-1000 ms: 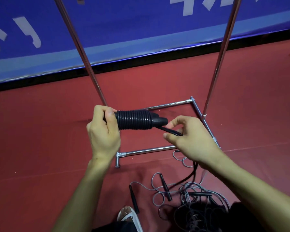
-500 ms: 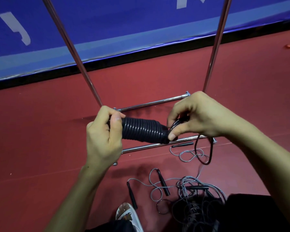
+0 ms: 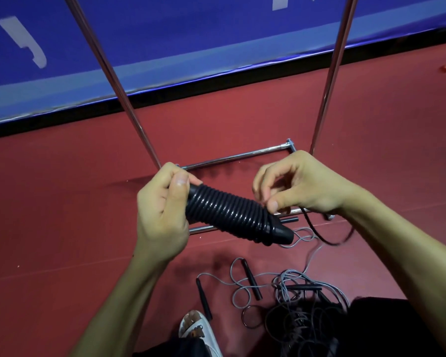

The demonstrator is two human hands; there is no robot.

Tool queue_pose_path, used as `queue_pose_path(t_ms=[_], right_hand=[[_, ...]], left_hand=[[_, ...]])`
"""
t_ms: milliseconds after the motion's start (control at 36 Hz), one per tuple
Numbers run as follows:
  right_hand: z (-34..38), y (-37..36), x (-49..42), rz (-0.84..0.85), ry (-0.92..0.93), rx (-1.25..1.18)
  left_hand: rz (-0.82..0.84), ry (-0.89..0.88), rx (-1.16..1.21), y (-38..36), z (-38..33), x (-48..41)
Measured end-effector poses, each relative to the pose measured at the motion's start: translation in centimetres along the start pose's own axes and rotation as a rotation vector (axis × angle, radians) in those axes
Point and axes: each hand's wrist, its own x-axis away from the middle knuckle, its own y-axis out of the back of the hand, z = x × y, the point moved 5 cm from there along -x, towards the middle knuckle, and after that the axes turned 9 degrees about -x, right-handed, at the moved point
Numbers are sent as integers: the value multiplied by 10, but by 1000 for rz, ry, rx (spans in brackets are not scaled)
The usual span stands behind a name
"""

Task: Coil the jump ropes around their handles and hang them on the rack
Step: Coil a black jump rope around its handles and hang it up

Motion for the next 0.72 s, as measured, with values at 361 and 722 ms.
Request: queue_pose_path(t_ms=[361, 722], right_hand=[[-2, 3, -1, -138, 15, -35], [-17, 5, -4, -15, -74, -453]], left_hand=[[-138, 155, 207, -1, 14, -9], [-144, 200, 337, -5, 7, -13]])
